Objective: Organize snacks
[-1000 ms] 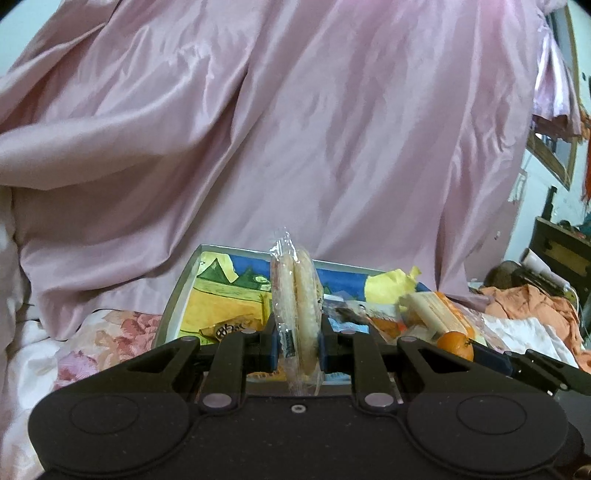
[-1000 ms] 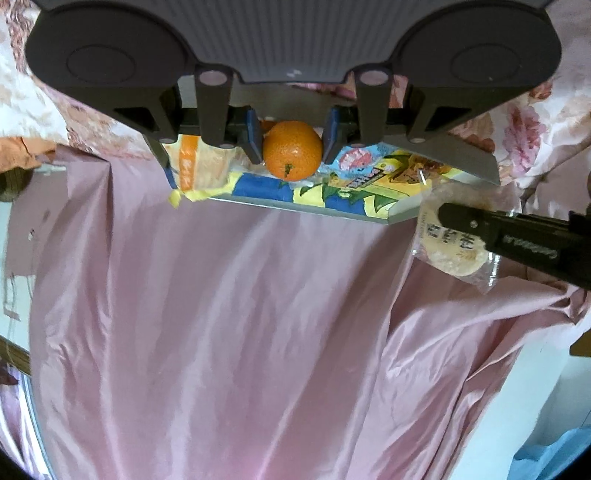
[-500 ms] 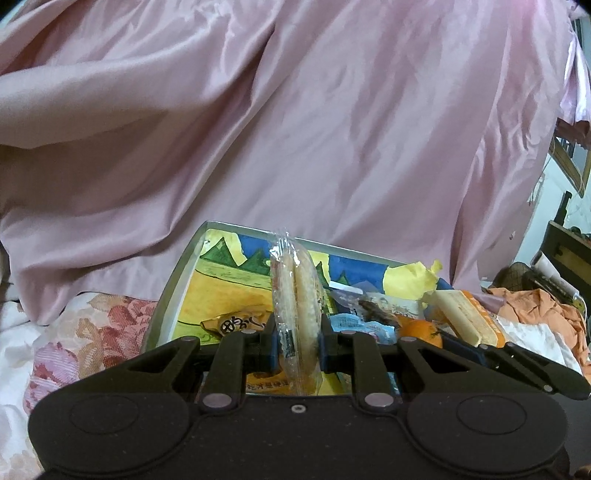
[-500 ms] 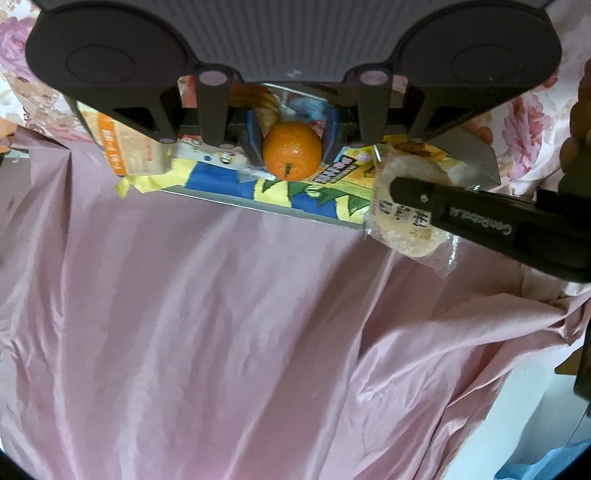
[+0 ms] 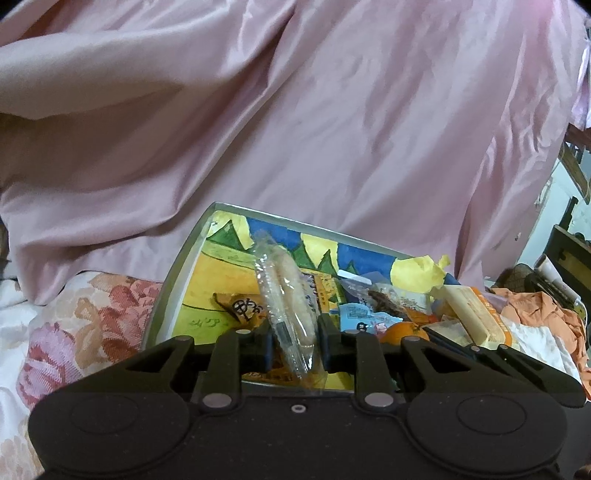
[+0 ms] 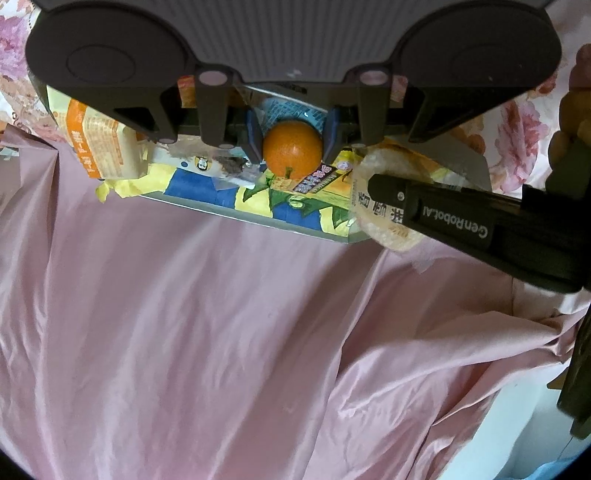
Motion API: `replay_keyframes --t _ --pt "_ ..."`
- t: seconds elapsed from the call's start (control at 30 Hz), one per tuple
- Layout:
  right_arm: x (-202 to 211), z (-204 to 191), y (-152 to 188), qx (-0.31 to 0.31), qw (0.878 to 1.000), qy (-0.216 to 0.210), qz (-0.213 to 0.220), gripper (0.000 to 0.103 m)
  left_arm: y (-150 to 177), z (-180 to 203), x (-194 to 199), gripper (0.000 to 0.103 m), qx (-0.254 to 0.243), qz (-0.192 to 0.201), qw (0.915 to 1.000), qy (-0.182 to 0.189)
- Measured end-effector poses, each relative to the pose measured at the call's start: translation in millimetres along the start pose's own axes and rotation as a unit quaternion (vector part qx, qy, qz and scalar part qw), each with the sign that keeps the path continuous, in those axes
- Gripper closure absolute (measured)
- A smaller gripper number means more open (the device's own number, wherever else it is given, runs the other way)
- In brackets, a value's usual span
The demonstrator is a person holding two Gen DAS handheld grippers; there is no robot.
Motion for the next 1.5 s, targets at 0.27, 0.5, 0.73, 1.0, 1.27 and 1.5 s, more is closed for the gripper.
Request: replay_keyframes --t 0.27,0.5,0.73,1.0,1.27,1.5 --pt "-1 0 0 -0.003 1.000 0.001 -0.001 0.060 0 -3 -1 0.043 0.002 -0.010 0.9998 -0.018" --pt "0 -3 0 0.010 1.000 0.005 0.004 0.052 -4 -9 8 0.009 0.026 0.000 0.9989 -0.038" --pt "5 -6 -1 0.016 1.000 0.009 0.012 0.036 -7 -13 16 0.001 0.046 0.008 0.9980 -0.044" --pt "24 -5 -5 0.017 0.999 0.025 0.036 0.015 -7 -12 31 0.001 0.056 0.016 0.9972 -0.047" --pt "49 1 -14 0.004 0.997 0.036 0.064 0.001 -9 -11 51 0.001 0.058 0.022 0.9965 -0.055" --pt "70 7 -22 -0.011 0.996 0.043 0.079 0.000 -9 -5 70 0.001 0.048 0.029 0.9967 -0.059"
Point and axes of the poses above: each gripper's, at about its wrist camera, not at the fingertips, and x roughly against the way its jaws point, z to its right, y to its underside, the point moved 1 cm from there along -x, roughly the way its jaws point, and after that the axes turned 7 degrees about -x, right-handed, at the moved point
